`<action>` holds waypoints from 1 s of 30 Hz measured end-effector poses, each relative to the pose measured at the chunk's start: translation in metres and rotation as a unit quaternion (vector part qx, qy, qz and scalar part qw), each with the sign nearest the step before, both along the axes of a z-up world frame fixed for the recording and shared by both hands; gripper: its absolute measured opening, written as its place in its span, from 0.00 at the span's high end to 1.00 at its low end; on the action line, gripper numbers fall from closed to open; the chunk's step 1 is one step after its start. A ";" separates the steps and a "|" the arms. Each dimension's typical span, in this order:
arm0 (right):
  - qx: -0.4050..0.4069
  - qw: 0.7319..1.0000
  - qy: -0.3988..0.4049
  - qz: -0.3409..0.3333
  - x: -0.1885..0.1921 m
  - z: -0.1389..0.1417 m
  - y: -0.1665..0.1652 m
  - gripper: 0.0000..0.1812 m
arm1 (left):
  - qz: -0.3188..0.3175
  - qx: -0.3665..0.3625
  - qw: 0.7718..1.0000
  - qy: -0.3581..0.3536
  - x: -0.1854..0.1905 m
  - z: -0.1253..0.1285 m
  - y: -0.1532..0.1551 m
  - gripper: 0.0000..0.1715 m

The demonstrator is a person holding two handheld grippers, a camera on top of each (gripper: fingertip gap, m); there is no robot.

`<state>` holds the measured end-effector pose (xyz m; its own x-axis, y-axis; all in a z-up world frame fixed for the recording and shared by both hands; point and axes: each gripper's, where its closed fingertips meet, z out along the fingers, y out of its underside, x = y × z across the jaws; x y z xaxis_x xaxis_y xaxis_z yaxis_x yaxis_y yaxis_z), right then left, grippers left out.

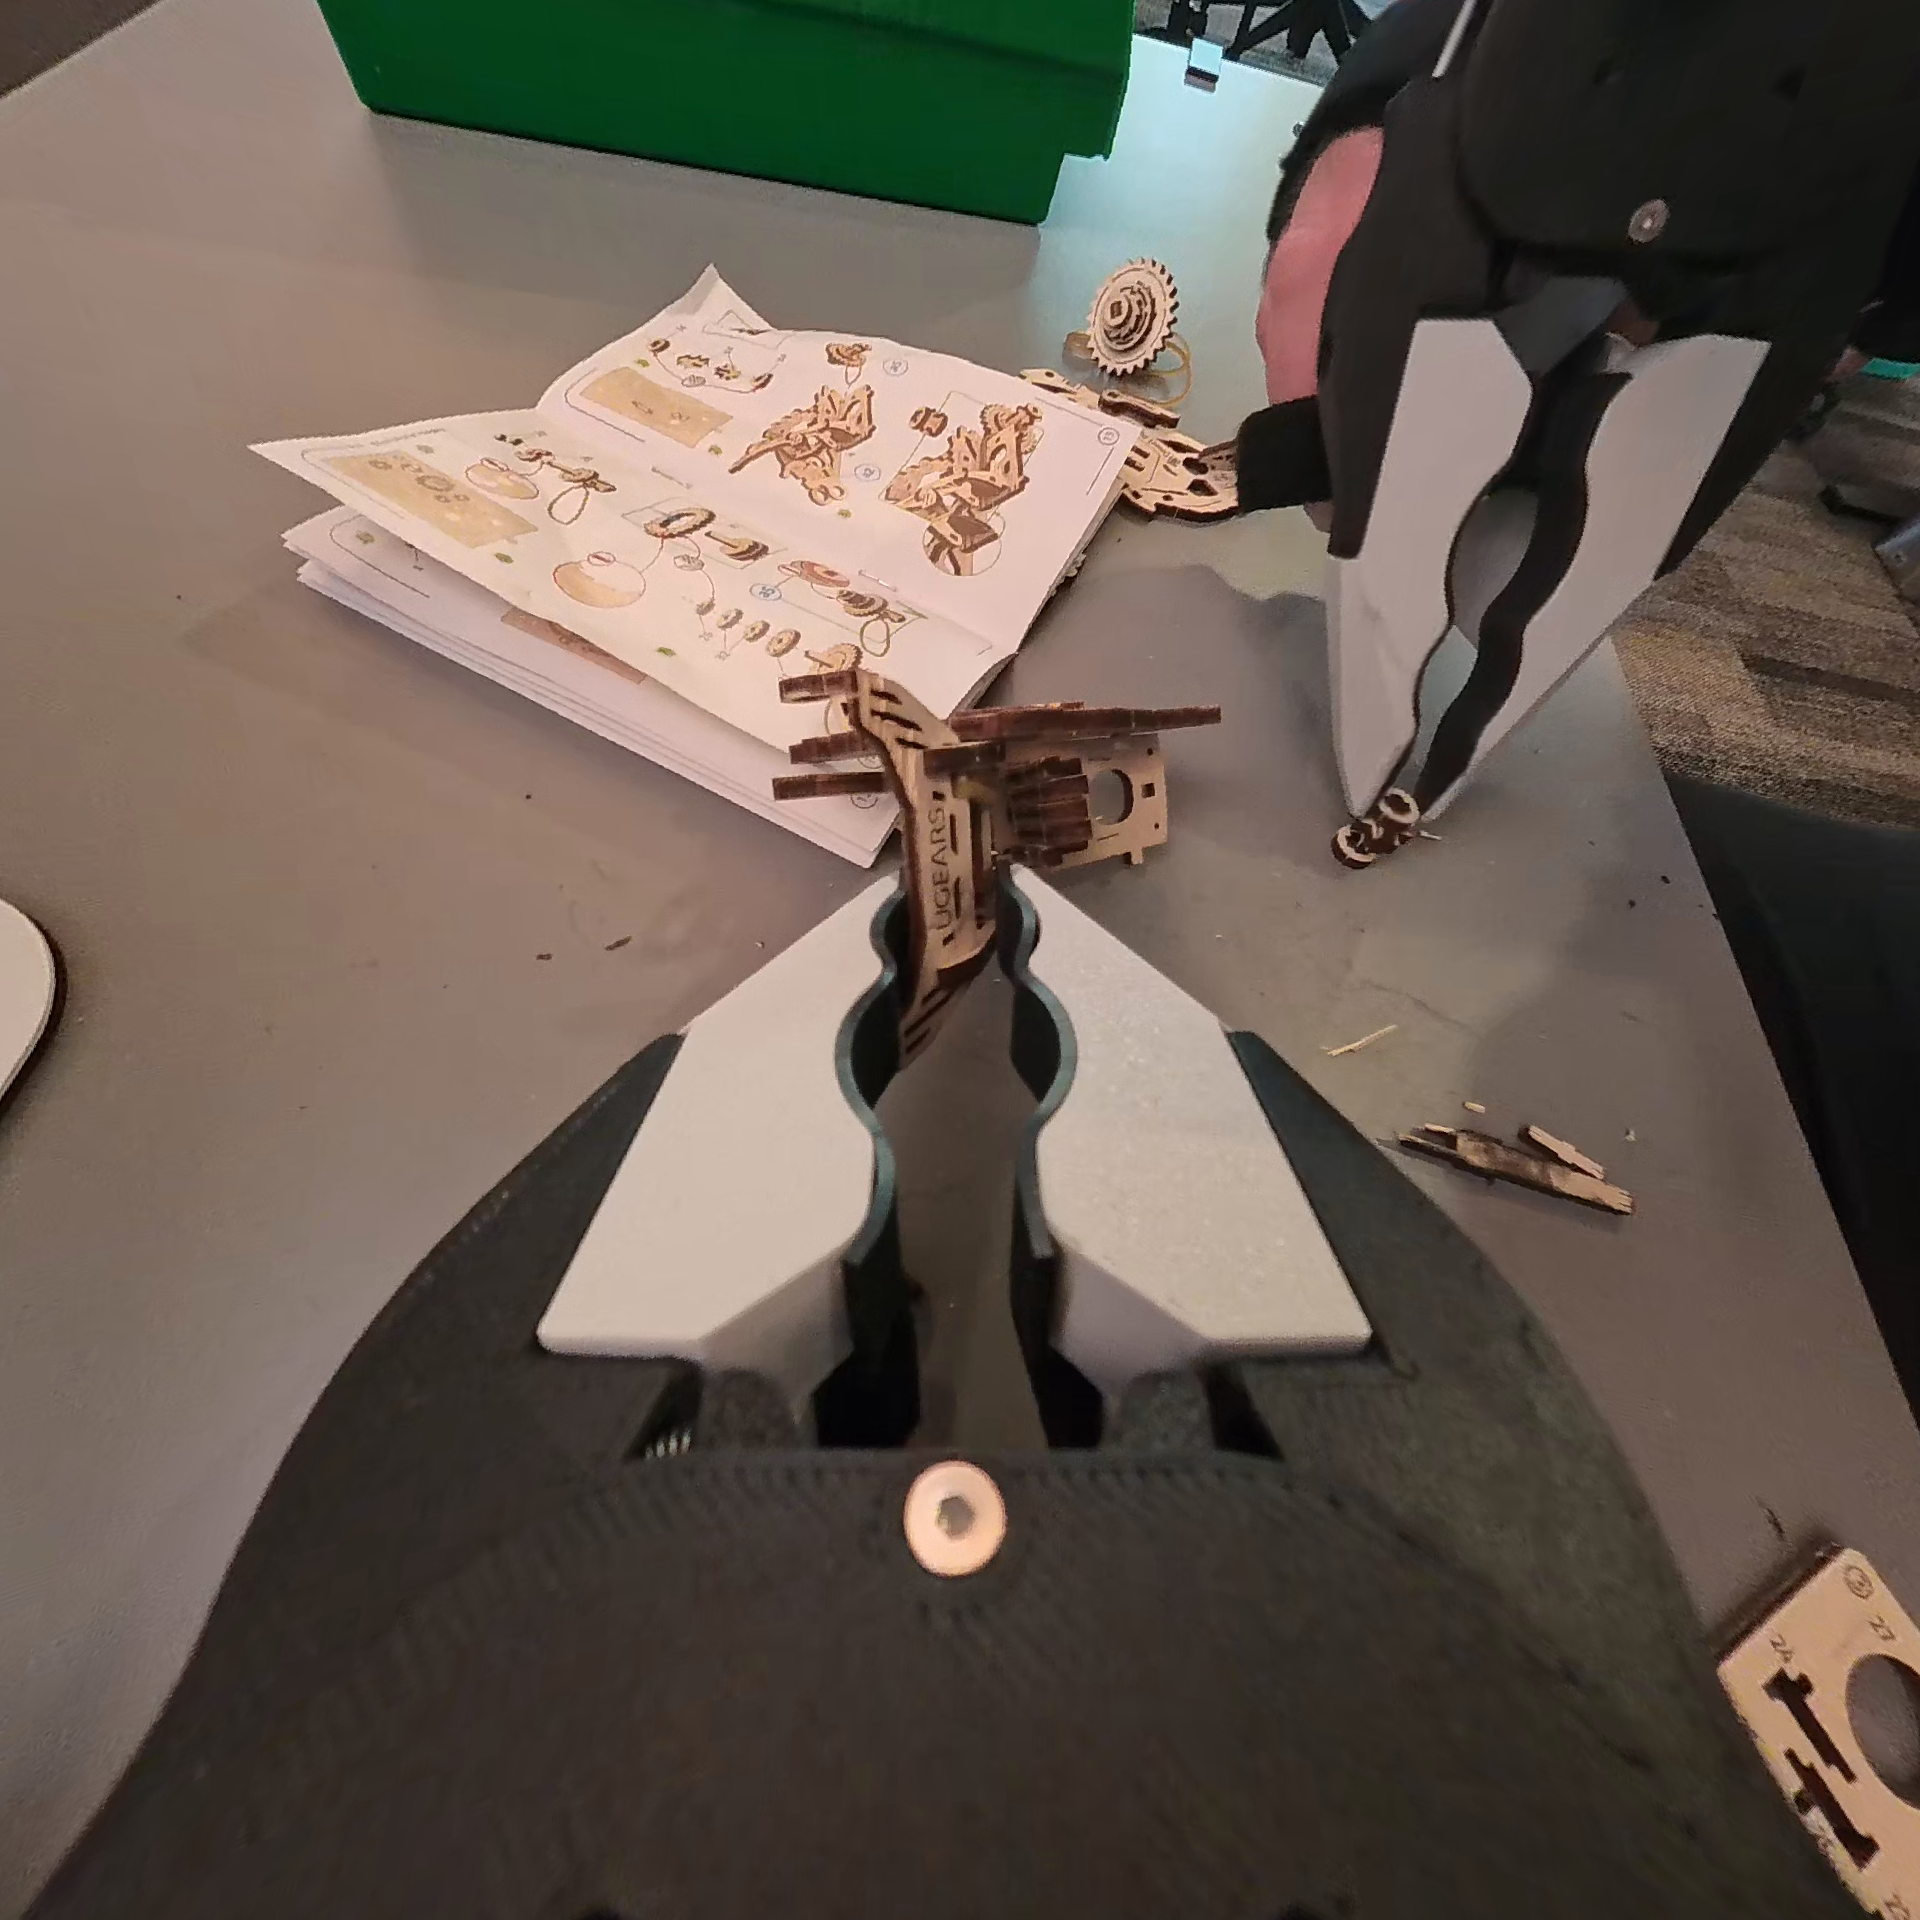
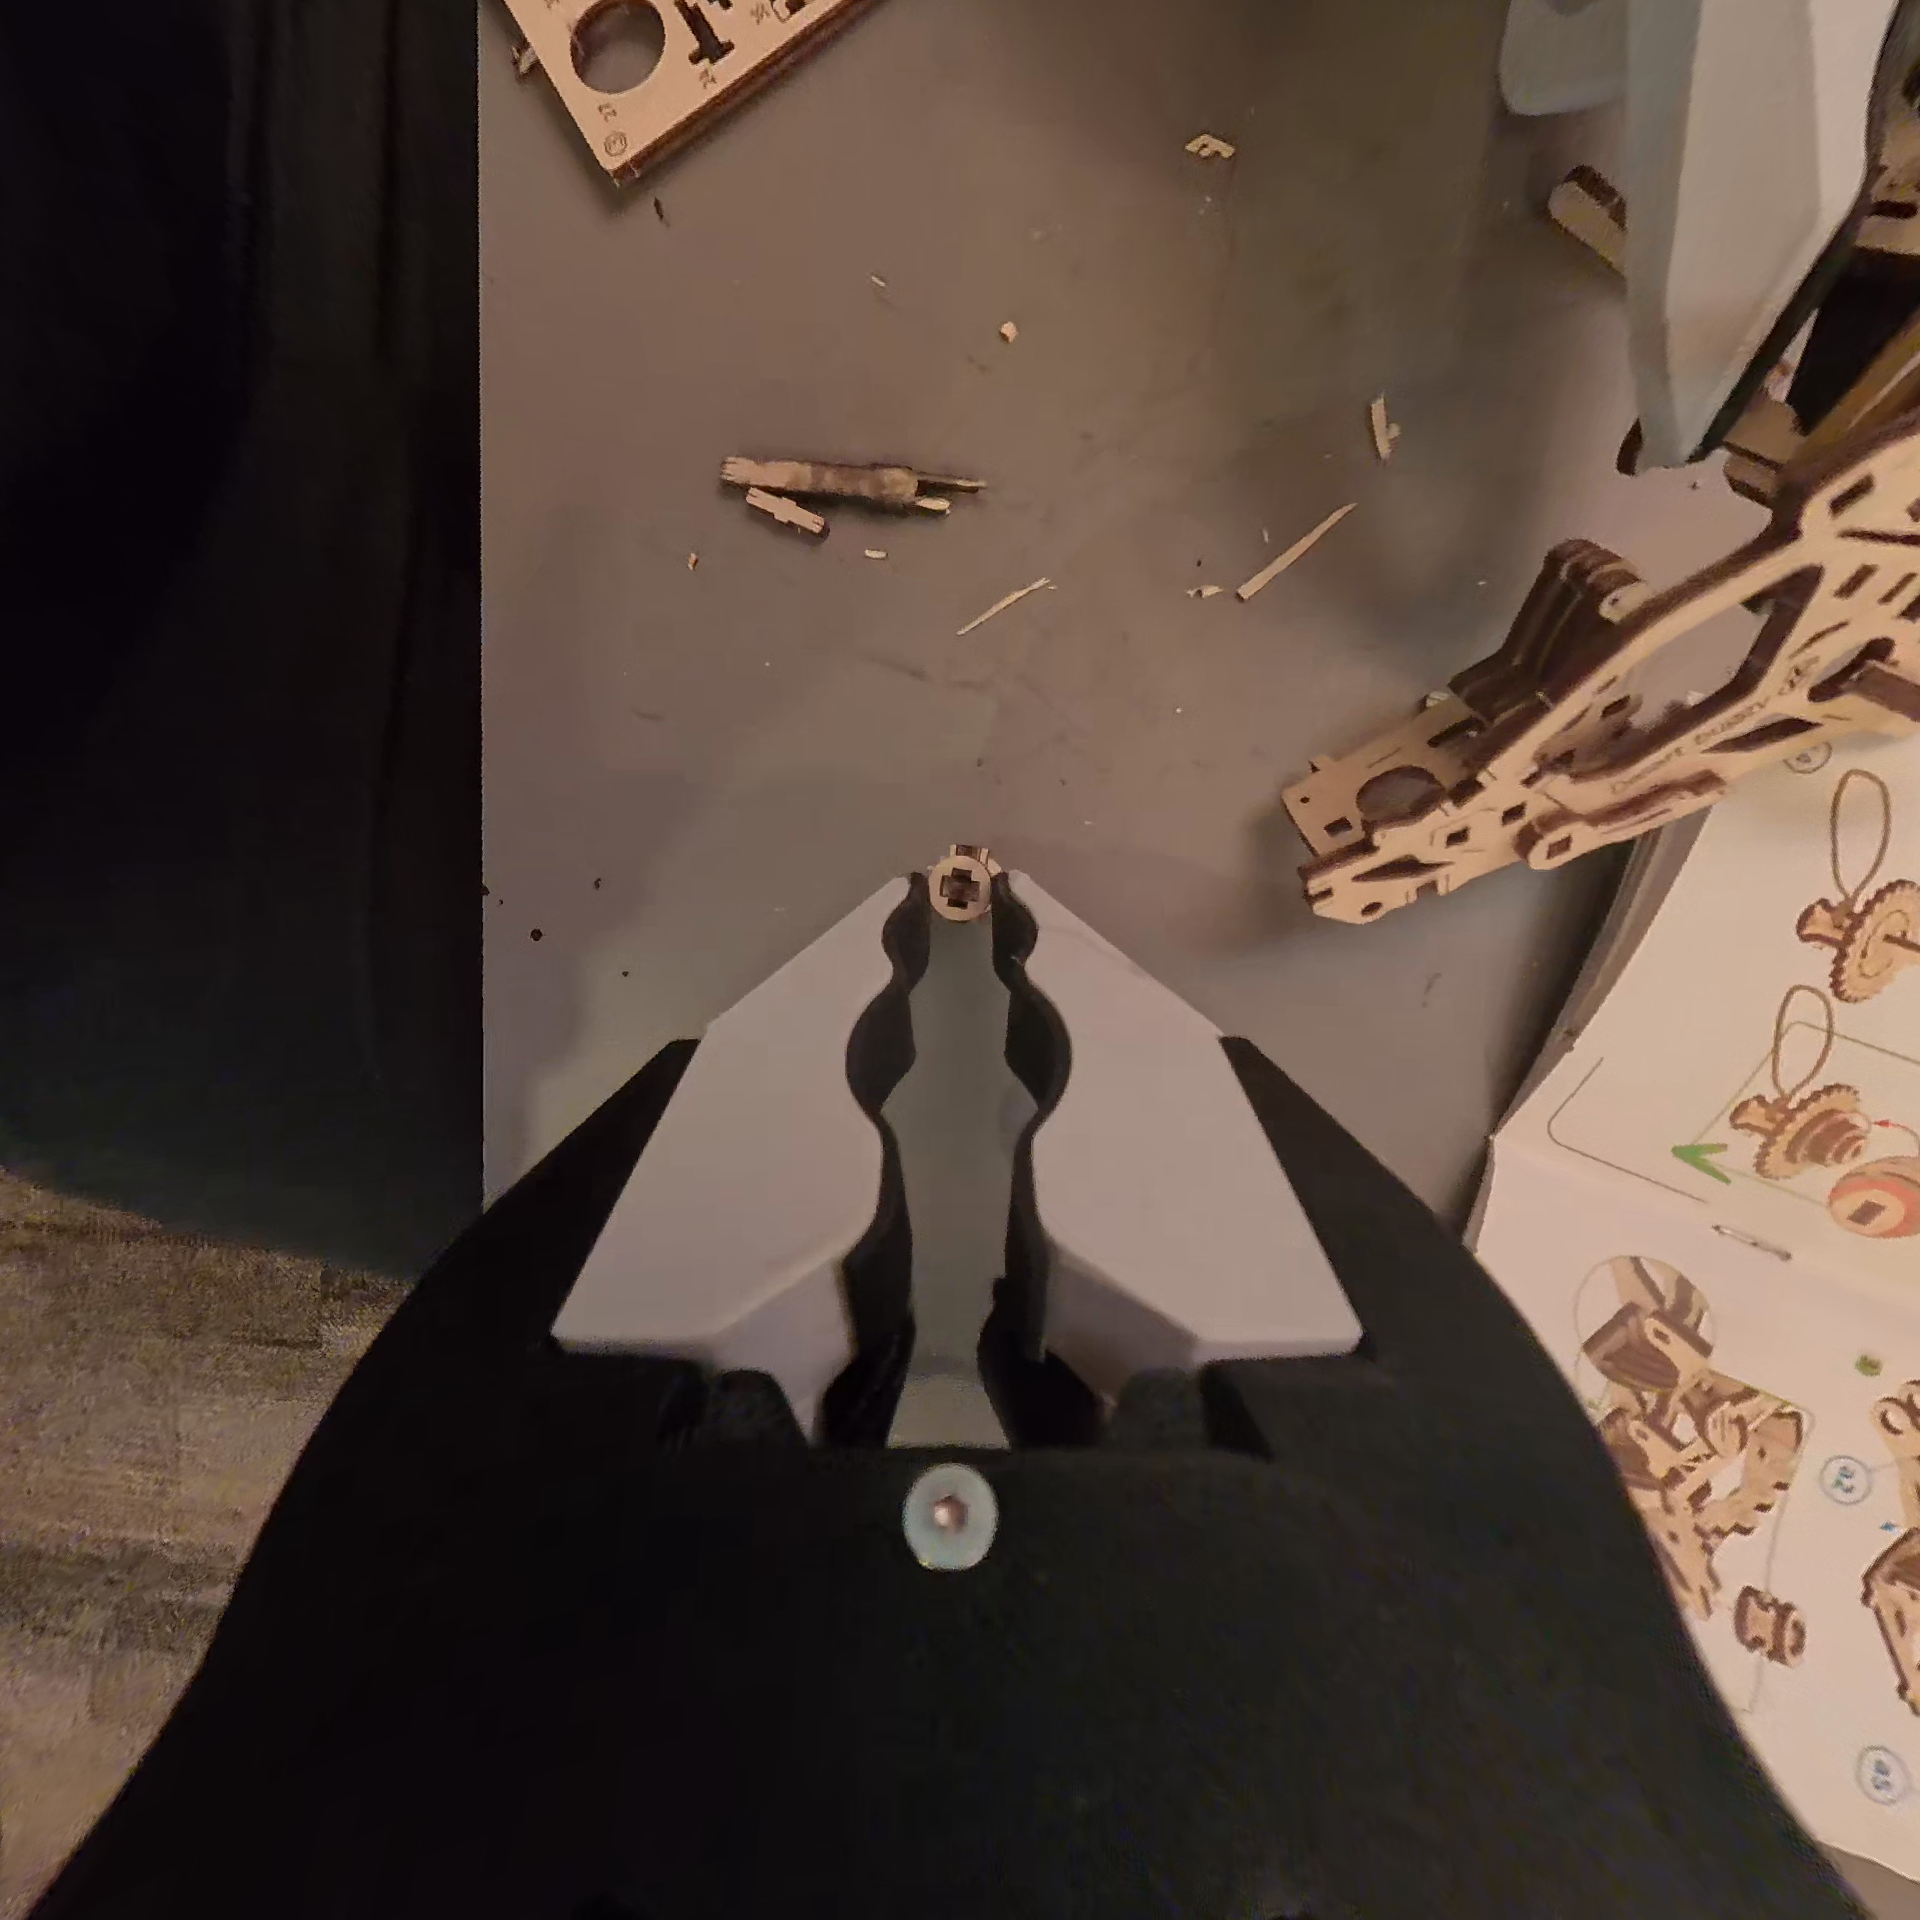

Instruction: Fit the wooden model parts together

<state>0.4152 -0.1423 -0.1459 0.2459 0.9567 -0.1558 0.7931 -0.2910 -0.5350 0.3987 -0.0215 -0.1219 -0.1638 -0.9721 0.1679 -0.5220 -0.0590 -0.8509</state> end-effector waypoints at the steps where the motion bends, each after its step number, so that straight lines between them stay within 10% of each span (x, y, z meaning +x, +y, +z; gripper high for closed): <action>1: 0.000 1.000 -0.005 0.006 0.000 0.000 0.000 0.95 | 0.000 0.000 1.000 0.000 0.000 0.000 0.000 0.93; 30: 0.054 0.977 -0.110 0.172 -0.005 0.004 0.000 0.95 | 0.000 0.000 1.000 0.001 0.000 -0.001 0.001 0.93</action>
